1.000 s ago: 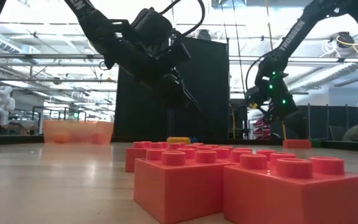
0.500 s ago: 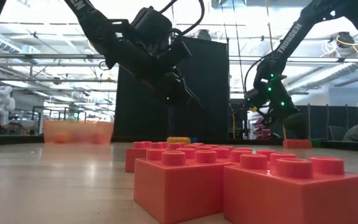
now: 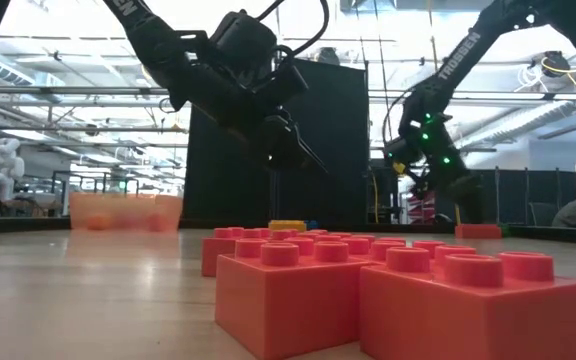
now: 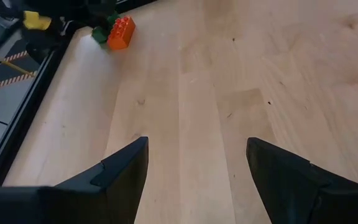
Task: Sort blocks by size
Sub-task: Put the green 8 stud game piece into the blue bin, then put the orange 8 stud game piece into the blue bin
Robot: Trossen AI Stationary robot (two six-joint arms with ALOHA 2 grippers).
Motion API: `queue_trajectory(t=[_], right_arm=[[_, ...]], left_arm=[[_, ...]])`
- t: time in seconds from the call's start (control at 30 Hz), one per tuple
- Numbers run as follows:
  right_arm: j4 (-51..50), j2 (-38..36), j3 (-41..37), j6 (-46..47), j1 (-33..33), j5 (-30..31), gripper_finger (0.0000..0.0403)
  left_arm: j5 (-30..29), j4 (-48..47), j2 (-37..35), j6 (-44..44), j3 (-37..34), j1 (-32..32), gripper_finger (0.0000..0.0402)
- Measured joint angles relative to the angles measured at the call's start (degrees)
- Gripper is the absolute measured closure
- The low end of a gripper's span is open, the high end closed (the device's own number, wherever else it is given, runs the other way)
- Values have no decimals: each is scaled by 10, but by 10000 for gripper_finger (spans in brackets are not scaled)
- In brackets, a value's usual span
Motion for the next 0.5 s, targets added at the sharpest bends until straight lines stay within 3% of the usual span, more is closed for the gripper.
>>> queue_trajectory(t=[0.3, 0.5], right_arm=[[-17, 0, 81, 16, 63, -60, 297], [-40, 0, 128, 138, 91, -57, 297]], left_arm=[[0, 1, 0, 0, 0, 0, 130], [0, -1, 0, 0, 0, 0, 130]])
